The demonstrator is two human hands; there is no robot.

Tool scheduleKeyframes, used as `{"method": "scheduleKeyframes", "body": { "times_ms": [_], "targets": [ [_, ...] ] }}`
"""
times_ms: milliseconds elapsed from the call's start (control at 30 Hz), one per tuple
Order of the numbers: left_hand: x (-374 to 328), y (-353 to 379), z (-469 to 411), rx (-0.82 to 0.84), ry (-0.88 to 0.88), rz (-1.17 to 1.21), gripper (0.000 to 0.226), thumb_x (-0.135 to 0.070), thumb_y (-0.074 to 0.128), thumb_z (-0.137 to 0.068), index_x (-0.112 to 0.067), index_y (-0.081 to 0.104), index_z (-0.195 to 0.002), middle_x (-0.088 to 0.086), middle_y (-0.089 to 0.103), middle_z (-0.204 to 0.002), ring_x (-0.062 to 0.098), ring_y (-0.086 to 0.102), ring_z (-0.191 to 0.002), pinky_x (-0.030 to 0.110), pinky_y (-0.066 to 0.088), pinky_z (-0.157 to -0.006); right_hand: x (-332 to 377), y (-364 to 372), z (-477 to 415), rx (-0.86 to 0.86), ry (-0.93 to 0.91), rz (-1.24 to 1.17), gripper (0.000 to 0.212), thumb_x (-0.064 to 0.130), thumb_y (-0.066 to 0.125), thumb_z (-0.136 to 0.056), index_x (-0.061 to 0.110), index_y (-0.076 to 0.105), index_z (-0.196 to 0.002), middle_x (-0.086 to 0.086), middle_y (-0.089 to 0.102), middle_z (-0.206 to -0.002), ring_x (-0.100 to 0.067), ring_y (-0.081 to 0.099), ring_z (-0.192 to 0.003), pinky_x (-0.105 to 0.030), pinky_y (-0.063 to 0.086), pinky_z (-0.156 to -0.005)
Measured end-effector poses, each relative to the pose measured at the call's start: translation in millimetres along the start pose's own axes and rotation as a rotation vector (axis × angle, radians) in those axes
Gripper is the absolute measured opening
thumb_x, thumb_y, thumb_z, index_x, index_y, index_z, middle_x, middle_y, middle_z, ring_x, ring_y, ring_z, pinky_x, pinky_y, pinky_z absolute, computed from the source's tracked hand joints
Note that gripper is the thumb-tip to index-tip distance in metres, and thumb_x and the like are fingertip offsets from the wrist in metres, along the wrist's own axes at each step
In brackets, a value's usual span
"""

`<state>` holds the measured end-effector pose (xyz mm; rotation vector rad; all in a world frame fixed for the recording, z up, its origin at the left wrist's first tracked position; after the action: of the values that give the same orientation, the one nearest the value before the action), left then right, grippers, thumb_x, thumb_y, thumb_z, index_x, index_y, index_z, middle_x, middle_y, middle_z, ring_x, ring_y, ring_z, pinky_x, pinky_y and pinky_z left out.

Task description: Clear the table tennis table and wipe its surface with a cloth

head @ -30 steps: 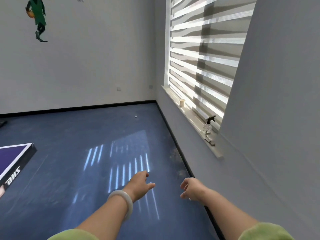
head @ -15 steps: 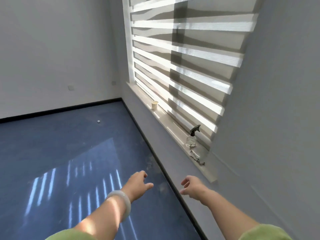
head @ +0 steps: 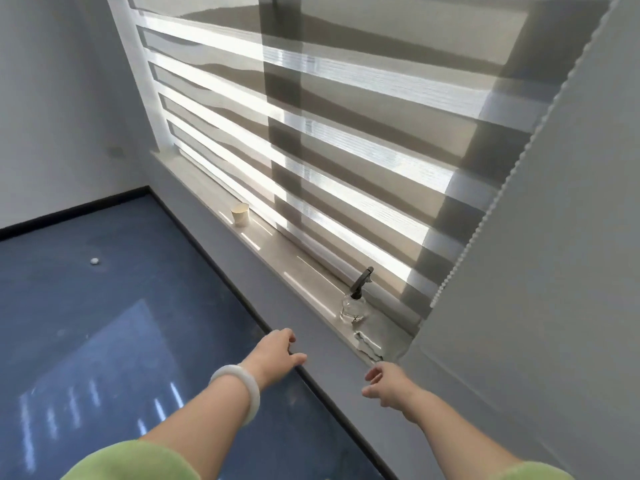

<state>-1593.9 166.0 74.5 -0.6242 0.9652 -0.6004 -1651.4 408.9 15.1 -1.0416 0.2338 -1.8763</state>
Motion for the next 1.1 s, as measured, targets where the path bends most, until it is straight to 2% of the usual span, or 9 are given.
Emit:
{"method": "scheduleKeyframes", "body": {
  "times_ms": [233,367,533,633,700,800,933,1033,1100],
  "targets": [
    [2,-2,-78,0.044,-0.036,-0.023,0.048,-0.039,0.063,-0.092,-0.015,0.050,-0.132,0.001,0.053,-0.127,0.014,0.052,-0.115,0.021,0.038,-0.097,17,-24,-77,-0.053,0.060,-0.125,0.018,0.012,0.073,-0.084,0.019,0.056,-0.083,-0.001,0.057,-0.087,-0.018,0.053,-0.081,-0.027,0.044,-0.070],
    [-3,18,-109,0.130,-0.031,-0.014,0.049,-0.039,0.064,-0.091,-0.016,0.050,-0.132,0.000,0.054,-0.126,0.012,0.052,-0.111,0.019,0.039,-0.094,9,-31,-99,-0.090,0.127,-0.132,0.015,0.015,0.073,-0.083,0.018,0.059,-0.088,-0.003,0.062,-0.094,-0.017,0.054,-0.080,-0.024,0.043,-0.066],
    [-18,38,-159,0.217,-0.006,-0.015,0.050,-0.036,0.064,-0.093,-0.012,0.049,-0.134,0.003,0.052,-0.132,0.017,0.053,-0.121,0.026,0.039,-0.105,2,-53,-136,-0.183,0.219,-0.140,0.034,0.015,0.069,-0.089,0.012,0.058,-0.121,-0.006,0.062,-0.111,-0.020,0.060,-0.095,-0.024,0.046,-0.077],
    [-31,48,-183,0.249,0.039,-0.010,0.048,-0.032,0.064,-0.093,-0.011,0.051,-0.134,0.005,0.054,-0.133,0.017,0.053,-0.122,0.026,0.037,-0.106,-2,-73,-155,-0.297,0.246,-0.114,0.047,0.018,0.065,-0.094,0.015,0.050,-0.139,-0.006,0.057,-0.137,-0.023,0.057,-0.121,-0.025,0.042,-0.097],
    [-35,55,-199,0.260,0.060,0.014,0.045,-0.029,0.064,-0.093,-0.010,0.052,-0.132,0.007,0.055,-0.130,0.019,0.054,-0.118,0.025,0.038,-0.104,-8,-80,-169,-0.361,0.253,-0.032,0.049,0.021,0.062,-0.096,0.018,0.047,-0.143,-0.004,0.053,-0.143,-0.024,0.051,-0.129,-0.028,0.040,-0.107],
    [-37,66,-220,0.290,0.056,0.014,0.045,-0.029,0.064,-0.093,-0.011,0.052,-0.133,0.006,0.058,-0.126,0.020,0.056,-0.114,0.024,0.040,-0.101,-17,-79,-181,-0.412,0.251,0.081,0.048,0.024,0.059,-0.097,0.018,0.046,-0.143,-0.007,0.046,-0.147,-0.028,0.043,-0.132,-0.035,0.034,-0.111],
    [-38,74,-238,0.308,0.077,-0.035,0.049,-0.029,0.064,-0.093,-0.014,0.049,-0.137,0.003,0.053,-0.135,0.018,0.055,-0.117,0.021,0.038,-0.098,-26,-73,-183,-0.478,0.280,0.168,0.048,0.028,0.067,-0.090,0.023,0.051,-0.135,-0.008,0.045,-0.141,-0.031,0.041,-0.128,-0.035,0.029,-0.106],
    [-41,75,-246,0.301,0.103,0.002,0.063,-0.027,0.071,-0.088,-0.014,0.042,-0.142,0.006,0.045,-0.140,0.021,0.052,-0.121,0.023,0.036,-0.104,-33,-66,-179,-0.503,0.317,0.170,0.042,0.035,0.070,-0.086,0.028,0.056,-0.124,-0.006,0.047,-0.133,-0.031,0.039,-0.124,-0.035,0.027,-0.102],
    [-48,76,-248,0.289,0.166,-0.001,0.074,-0.028,0.076,-0.083,-0.016,0.036,-0.145,0.005,0.039,-0.141,0.021,0.046,-0.127,0.020,0.028,-0.106,-37,-63,-177,-0.505,0.322,0.144,0.035,0.038,0.072,-0.083,0.028,0.057,-0.113,-0.005,0.050,-0.126,-0.030,0.041,-0.120,-0.035,0.028,-0.099]
  ]
}}
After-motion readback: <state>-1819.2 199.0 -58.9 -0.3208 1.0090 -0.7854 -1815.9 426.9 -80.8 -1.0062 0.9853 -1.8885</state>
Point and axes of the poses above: each hand's wrist, its own z-axis away from the middle knuckle, its own y-axis out of the palm, x = y × z, the point moved 10 cm from there along -z, towards the middle knuckle
